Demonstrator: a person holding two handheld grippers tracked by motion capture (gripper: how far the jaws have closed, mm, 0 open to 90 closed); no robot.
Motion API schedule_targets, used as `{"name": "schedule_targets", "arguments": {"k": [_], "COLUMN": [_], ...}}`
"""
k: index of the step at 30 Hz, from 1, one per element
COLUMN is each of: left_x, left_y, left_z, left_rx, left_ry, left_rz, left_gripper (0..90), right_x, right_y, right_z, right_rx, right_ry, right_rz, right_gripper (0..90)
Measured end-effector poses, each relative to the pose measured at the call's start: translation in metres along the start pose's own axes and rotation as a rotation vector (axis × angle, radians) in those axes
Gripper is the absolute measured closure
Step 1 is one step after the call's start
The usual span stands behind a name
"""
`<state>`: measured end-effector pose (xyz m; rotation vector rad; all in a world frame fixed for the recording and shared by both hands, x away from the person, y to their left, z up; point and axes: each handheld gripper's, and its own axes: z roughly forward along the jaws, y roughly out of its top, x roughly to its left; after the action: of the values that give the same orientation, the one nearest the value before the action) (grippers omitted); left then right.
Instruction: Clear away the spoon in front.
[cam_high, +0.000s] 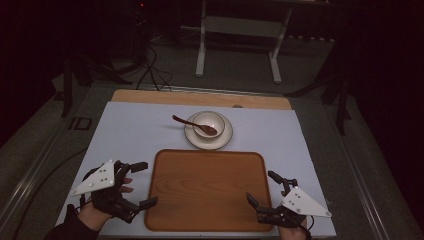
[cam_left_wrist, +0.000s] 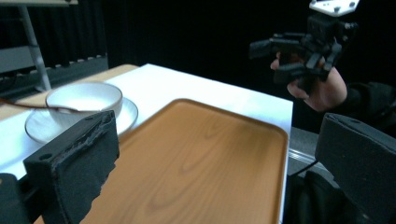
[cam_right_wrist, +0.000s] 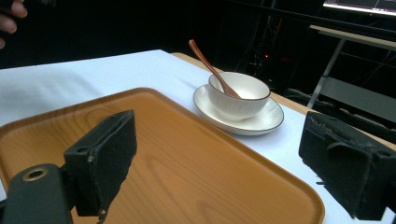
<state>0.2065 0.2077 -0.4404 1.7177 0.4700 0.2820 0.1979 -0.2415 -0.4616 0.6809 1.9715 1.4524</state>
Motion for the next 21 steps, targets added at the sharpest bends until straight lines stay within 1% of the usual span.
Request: {"name": "schedule_targets", "arguments": {"k": [3, 7, 11, 13, 14, 15, 17, 18, 20, 21], "left_x": [0.001, 0.004, 0.009, 0.012, 0.014, 0.016, 0.021, 0.025, 0.031, 0.033], "left_y": [0.016, 0.037, 0.057, 0.064, 0.068, 0.071, 0.075, 0.077, 0.079, 0.08], "left_z": [0.005, 0.01, 0.015, 0.017, 0.018, 0.02, 0.023, 0.025, 0.029, 0.031], "left_rx": [0.008, -0.009, -0.051, -0.07, -0.072, -0.089, -0.112, -0.124, -0.123, -0.117], "left_ry": [0.031, 0.077, 0.136, 0.156, 0.174, 0.191, 0.211, 0.229, 0.247, 0.266], "left_rz": [0.024, 0.044, 0.053, 0.052, 0.054, 0.055, 0.029, 0.011, -0.009, -0.007], "left_gripper": [0.0, 0.0, 0.0, 0.0, 0.0, 0.0, 0.0, 0.0, 0.0, 0.0], "right_x": [-0.001, -0.001, -0.001, -0.001, -0.001, -0.001, -0.001, -0.001, -0.001, 0.0], "right_y": [0.0, 0.0, 0.0, 0.0, 0.0, 0.0, 0.0, 0.0, 0.0, 0.0], "right_z": [0.0, 0.0, 0.001, 0.001, 0.001, 0.001, 0.001, 0.001, 0.001, 0.001], "right_rx": [0.0, 0.004, 0.005, 0.005, 0.004, 0.004, 0.005, 0.007, 0.009, 0.009], "right_ry": [-0.002, -0.004, -0.005, -0.004, -0.006, -0.007, -0.007, -0.009, -0.009, -0.007], "right_rz": [0.003, 0.005, 0.004, 0.003, 0.001, 0.0, 0.001, 0.002, 0.0, 0.002], "right_gripper": [11.1, 11.1, 11.1, 11.1, 11.1, 11.1, 11.1, 11.1, 11.1, 11.1]}}
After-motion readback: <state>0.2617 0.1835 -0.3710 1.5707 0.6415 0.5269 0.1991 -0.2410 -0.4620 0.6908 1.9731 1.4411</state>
